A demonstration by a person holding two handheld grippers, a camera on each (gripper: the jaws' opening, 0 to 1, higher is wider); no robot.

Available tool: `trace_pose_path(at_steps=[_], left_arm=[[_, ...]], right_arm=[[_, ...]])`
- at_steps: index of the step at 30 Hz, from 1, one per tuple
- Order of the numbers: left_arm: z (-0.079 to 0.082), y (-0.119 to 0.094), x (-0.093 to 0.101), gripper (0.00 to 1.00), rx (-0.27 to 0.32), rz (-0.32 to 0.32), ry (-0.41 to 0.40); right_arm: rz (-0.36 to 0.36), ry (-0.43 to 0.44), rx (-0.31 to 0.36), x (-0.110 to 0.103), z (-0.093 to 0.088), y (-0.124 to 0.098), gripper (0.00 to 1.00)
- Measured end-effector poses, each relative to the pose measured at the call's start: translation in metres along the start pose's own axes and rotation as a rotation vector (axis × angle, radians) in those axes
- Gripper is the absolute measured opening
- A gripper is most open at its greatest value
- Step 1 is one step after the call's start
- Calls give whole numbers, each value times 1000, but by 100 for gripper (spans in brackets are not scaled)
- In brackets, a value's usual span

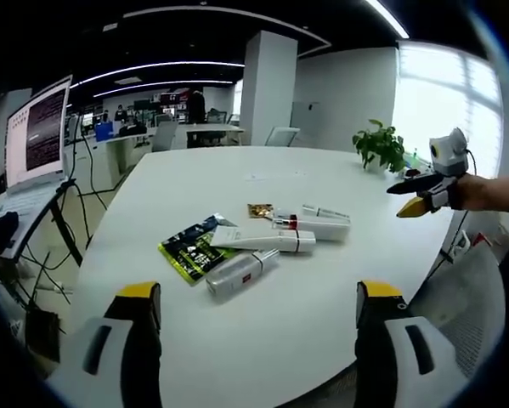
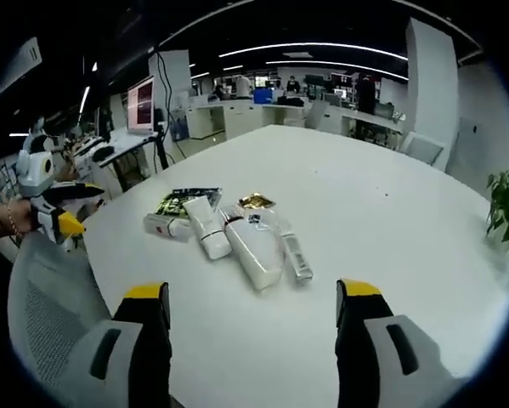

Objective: Arrange the skincare products in the storage area until every visible bottle or jar stands upright without overlapping.

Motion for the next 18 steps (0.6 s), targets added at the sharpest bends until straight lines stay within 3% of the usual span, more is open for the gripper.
trace_pose_path(at_steps=[10, 18], left_arm=[[-1, 3, -2, 88, -1, -8, -1], [-2, 4, 0, 88, -9, -30, -15]], right_arm=[[23, -80, -25, 3, 28, 18, 76], [35, -185, -115, 4, 40, 44, 71]])
Point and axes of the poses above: the point that each gripper's makers call its tool centre point, and the gripper's own axes: y roughly forward along the fingers, x roughly to its right, z roughly out of its top, the point moved 6 cm from there along -y, roughly backward along the fingers, and after that the axes turned 14 degrees about -x, right-handed, at the moved point
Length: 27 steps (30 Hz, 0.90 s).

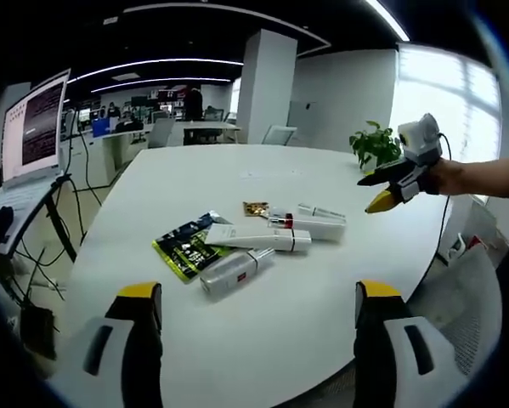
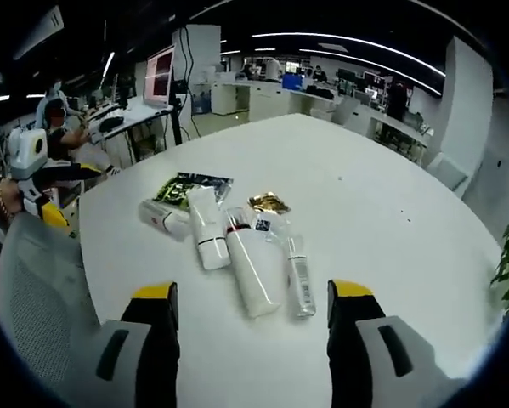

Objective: Arrange the skincare products in the storage area until every visible bottle or jar stands upright without overlapping.

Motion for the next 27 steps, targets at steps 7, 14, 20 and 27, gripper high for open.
trace_pose_path(at_steps=[7, 14, 20, 27], left_arm=[[0, 0, 1, 88, -1, -4, -8], [-1, 0, -1, 87, -5, -5, -19], [0, 0, 1, 89, 8, -18, -38], [0, 1, -1, 89, 0, -20, -51]], right_arm=[[27, -74, -57, -4, 17, 31, 65], [38, -122, -111, -2, 30, 58, 61], [42, -166, -171, 4, 31, 79, 56], [62, -254, -233, -4, 31, 99, 51]])
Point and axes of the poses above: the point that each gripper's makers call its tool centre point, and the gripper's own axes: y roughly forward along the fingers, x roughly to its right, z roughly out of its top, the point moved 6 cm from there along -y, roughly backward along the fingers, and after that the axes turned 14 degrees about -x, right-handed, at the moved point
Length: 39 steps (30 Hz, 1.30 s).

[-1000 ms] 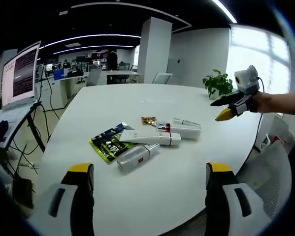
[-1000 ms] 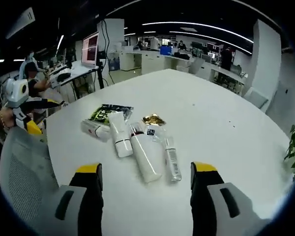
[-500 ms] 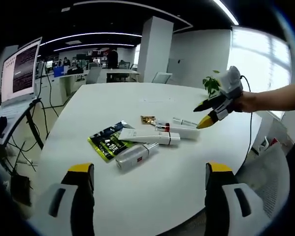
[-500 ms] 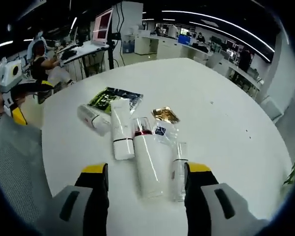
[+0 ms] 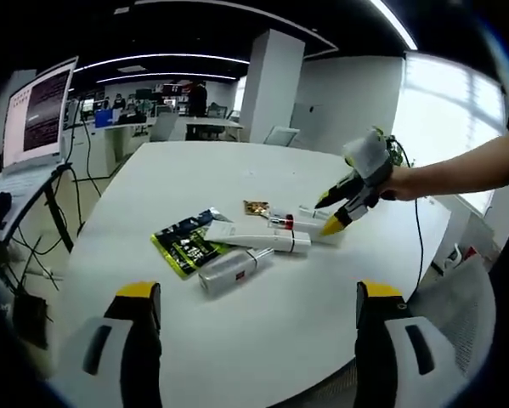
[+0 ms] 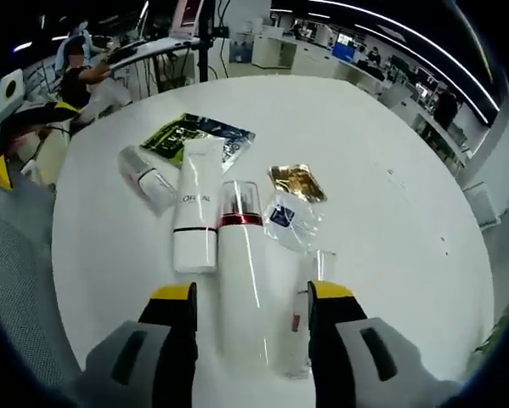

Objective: Arrange the skincare products in the storage area until every visible bottle or jar stands upright without overlapping.

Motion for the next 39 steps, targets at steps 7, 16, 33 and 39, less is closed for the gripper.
trace_pose_path(at_steps=[7, 16, 33, 39], left_arm=[[0, -1, -2, 89, 6, 5, -27], [-1, -2, -7, 89, 7, 19, -50], [-3, -1, -12, 88, 0, 36, -74], [-3, -1, -12, 87, -3, 35, -74]], right_arm=[[20, -41, -35, 2, 5, 17, 46], [32, -126, -73, 5, 12, 27, 45], [117, -133, -79, 3, 16, 33, 31], [102, -113, -71, -1, 16, 33, 29]])
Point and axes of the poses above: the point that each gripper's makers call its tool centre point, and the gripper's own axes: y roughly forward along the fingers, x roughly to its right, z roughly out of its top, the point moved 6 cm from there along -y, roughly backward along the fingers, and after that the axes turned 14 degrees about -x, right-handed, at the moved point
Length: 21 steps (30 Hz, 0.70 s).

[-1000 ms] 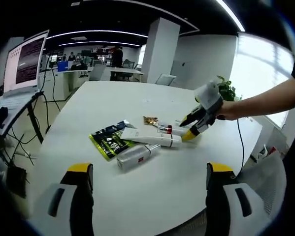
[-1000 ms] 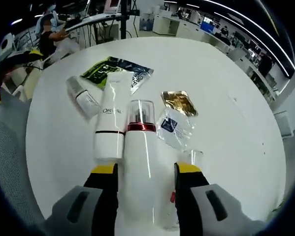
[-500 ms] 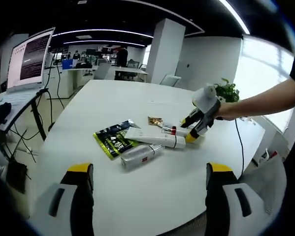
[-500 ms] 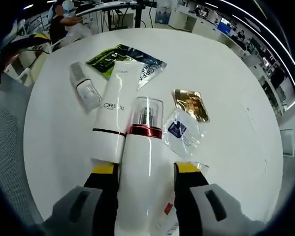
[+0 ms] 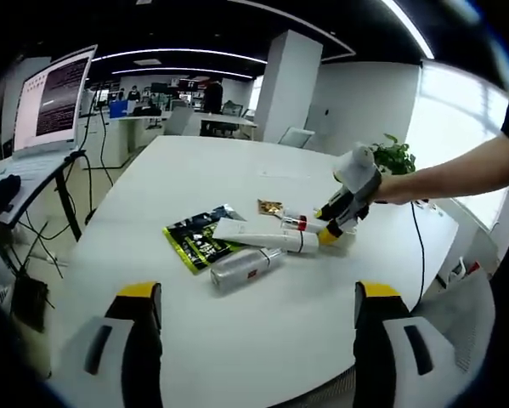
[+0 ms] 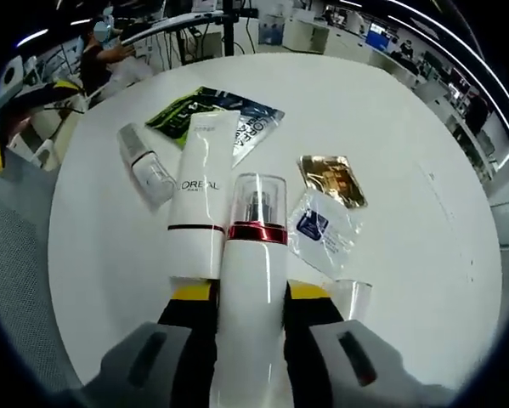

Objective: Arrange the skincare products in the storage area until every visible bottle or jar stands upright without overlapping.

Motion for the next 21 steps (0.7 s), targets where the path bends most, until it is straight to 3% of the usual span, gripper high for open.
trace_pose_path(at_steps=[8, 15, 21], left_arm=[[4, 0, 3, 87, 1, -29, 9], [11, -3, 15, 88, 19, -89, 9], [23, -4, 32, 87, 34, -151, 23]], right_arm=[[-25, -2, 42, -6, -4, -4, 27], [-4, 79, 104, -11, -18, -15, 27], [14, 183, 201, -19, -30, -32, 27]])
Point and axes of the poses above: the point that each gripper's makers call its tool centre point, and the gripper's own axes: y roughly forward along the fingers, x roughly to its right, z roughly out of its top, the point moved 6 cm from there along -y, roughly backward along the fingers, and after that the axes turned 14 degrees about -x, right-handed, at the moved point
